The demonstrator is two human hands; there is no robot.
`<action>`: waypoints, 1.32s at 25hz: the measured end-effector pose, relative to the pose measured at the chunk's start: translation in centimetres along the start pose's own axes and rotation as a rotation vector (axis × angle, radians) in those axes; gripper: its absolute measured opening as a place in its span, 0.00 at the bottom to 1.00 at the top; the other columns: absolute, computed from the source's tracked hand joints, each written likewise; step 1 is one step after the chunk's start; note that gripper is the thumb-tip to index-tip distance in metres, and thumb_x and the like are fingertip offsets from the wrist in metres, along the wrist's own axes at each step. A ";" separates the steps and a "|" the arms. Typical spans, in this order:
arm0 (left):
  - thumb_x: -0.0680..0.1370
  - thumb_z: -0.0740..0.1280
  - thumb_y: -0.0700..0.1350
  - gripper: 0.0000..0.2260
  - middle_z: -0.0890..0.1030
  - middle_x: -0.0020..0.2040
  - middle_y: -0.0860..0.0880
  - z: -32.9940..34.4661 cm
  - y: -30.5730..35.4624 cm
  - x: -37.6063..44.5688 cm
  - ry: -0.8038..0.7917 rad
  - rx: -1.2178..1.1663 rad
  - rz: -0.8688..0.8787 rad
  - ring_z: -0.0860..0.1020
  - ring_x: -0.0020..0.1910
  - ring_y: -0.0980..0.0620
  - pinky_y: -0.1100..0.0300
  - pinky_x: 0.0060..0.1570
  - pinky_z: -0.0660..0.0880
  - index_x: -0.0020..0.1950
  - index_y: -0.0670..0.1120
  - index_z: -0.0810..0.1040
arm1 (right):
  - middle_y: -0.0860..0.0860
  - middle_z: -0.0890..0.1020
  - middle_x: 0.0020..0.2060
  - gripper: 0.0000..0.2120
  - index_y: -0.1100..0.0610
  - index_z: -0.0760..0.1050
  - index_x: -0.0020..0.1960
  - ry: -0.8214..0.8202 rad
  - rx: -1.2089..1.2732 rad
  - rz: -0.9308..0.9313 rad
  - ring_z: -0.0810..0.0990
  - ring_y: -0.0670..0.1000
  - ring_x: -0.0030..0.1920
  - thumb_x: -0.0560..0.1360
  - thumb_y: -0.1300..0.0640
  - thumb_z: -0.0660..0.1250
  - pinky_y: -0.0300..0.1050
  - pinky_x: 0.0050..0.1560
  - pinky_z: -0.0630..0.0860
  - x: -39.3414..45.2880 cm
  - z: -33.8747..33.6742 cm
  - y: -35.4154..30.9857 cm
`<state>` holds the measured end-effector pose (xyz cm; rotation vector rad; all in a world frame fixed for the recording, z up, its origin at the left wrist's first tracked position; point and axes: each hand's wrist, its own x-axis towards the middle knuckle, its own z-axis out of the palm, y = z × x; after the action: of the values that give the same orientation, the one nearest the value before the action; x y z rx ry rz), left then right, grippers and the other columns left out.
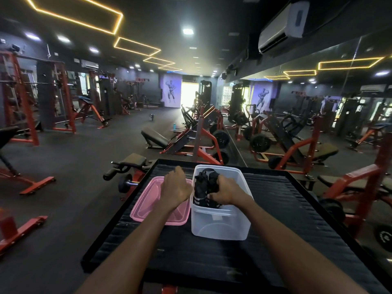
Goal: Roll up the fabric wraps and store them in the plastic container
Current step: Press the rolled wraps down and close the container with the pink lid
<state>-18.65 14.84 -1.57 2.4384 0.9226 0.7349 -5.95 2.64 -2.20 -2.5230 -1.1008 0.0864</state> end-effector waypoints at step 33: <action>0.85 0.53 0.47 0.13 0.81 0.46 0.31 -9.1 0.2 0.0 0.608 -0.133 0.162 0.79 0.44 0.30 0.51 0.36 0.61 0.55 0.37 0.66 | 0.51 0.84 0.37 0.08 0.55 0.80 0.40 0.362 0.370 -0.137 0.82 0.53 0.42 0.75 0.53 0.65 0.52 0.47 0.81 -1.6 1.8 -8.0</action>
<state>-24.09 16.52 5.50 2.2161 0.8445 1.5962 -12.97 7.07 -1.04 -2.0301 -0.9992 -0.1820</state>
